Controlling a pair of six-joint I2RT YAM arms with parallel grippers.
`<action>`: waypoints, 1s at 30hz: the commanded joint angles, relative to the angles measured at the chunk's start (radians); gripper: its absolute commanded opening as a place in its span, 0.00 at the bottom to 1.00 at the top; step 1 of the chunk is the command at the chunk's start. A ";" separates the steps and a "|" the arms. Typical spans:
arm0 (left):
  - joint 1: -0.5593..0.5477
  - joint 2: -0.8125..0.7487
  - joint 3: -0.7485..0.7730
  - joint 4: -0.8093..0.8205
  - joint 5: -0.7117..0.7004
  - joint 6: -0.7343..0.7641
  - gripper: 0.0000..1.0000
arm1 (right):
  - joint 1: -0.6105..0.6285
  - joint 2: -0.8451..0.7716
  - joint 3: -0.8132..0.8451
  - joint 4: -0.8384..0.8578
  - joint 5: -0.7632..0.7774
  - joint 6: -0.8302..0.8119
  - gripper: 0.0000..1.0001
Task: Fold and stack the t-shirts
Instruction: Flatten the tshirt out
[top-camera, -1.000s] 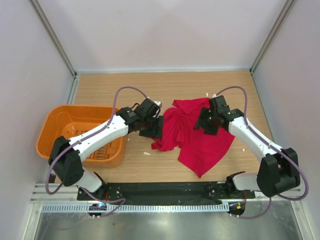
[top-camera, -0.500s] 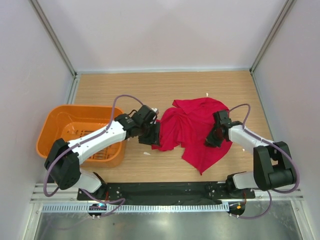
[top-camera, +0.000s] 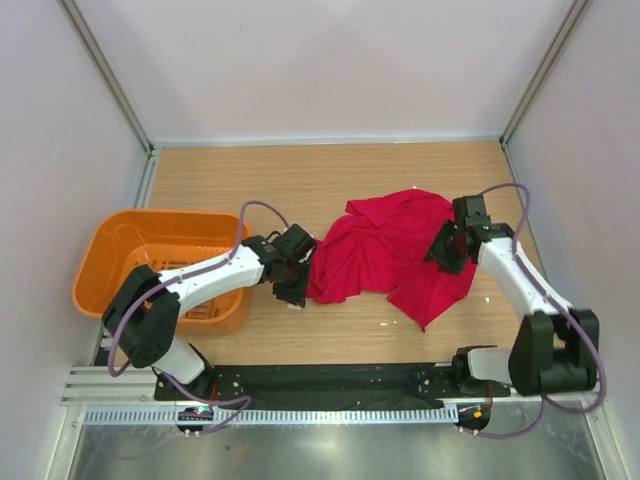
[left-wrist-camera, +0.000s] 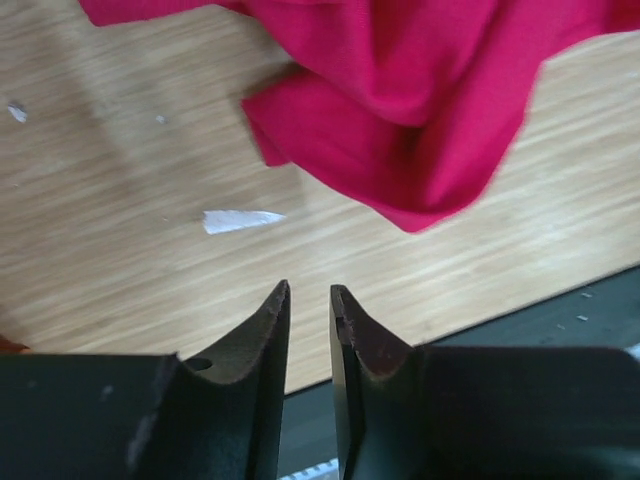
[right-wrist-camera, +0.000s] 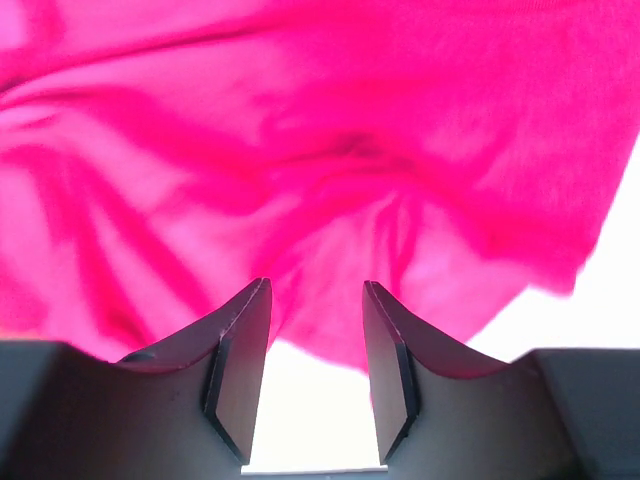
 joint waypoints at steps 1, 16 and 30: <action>-0.002 0.043 0.013 0.022 -0.078 0.090 0.22 | 0.001 -0.194 -0.012 -0.116 -0.090 0.014 0.48; 0.001 0.203 0.104 0.063 -0.146 0.154 0.26 | 0.002 -0.522 -0.172 -0.294 -0.134 0.090 0.48; 0.040 0.295 0.144 0.080 -0.132 0.173 0.32 | 0.002 -0.487 -0.126 -0.311 -0.113 0.067 0.48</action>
